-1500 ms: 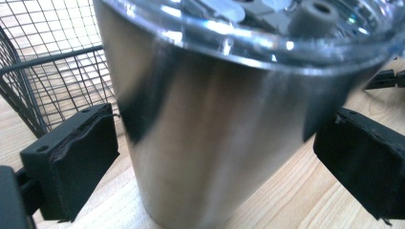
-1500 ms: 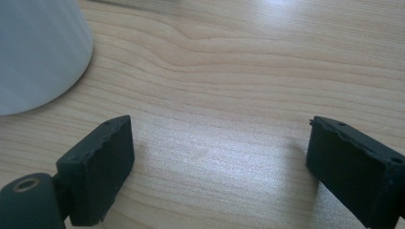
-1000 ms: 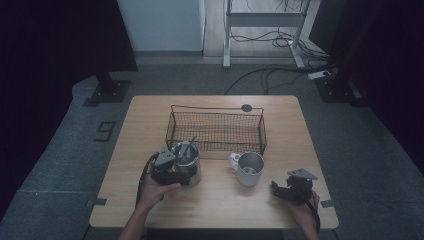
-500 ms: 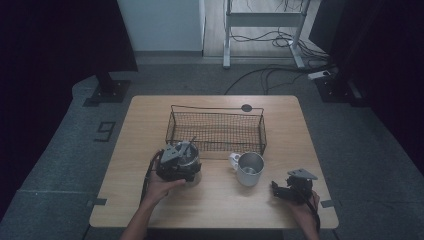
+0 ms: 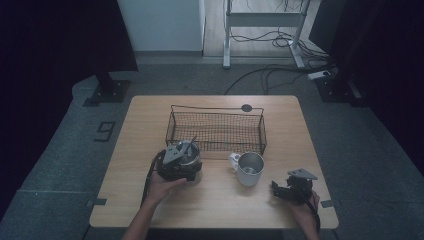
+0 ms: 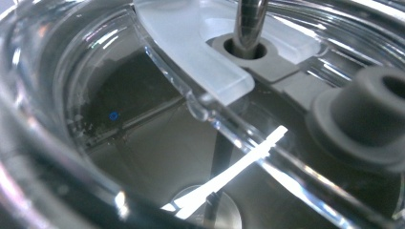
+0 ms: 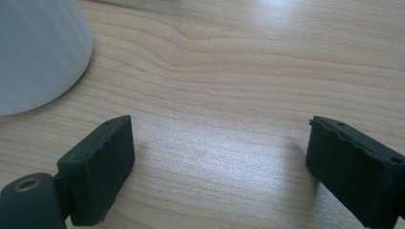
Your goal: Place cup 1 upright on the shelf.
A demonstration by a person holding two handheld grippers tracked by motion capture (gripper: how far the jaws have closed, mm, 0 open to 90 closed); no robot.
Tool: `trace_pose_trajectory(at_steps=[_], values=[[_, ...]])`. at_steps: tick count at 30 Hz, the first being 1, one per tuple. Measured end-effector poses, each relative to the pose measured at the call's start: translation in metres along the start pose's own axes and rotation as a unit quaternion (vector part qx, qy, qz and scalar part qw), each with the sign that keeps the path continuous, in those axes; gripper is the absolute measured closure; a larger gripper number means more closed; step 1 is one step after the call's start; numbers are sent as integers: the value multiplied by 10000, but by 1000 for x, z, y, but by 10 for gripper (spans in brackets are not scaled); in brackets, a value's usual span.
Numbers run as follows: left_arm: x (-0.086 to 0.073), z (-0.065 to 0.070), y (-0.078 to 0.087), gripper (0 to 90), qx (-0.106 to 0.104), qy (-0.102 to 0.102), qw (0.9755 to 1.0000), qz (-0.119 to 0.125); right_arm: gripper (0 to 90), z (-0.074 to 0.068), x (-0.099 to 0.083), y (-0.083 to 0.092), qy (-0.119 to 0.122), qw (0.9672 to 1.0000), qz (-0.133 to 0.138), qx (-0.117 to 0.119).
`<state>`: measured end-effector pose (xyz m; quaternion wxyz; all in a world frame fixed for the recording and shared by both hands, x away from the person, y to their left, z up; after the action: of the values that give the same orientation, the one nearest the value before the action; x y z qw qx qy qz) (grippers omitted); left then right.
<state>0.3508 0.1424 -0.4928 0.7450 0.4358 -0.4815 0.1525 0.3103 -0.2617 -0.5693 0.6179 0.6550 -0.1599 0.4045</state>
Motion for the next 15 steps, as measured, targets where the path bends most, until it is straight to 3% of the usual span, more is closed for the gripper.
trace_pose_trajectory(at_steps=[15], values=[[2,0,4,36,18,-43,10000,-82,100,1,0,0,5,10000,18,10]])
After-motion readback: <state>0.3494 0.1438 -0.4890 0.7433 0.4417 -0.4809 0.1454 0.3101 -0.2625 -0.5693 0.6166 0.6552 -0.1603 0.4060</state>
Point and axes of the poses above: each handheld gripper's, and its own axes: y roughly backward along the jaws, x roughly out of its top, z roughly to its right, the point moved 2 cm from there along -y, roughly forward along the jaws, and after that the axes turned 8 degrees about y, right-handed, at the moved point
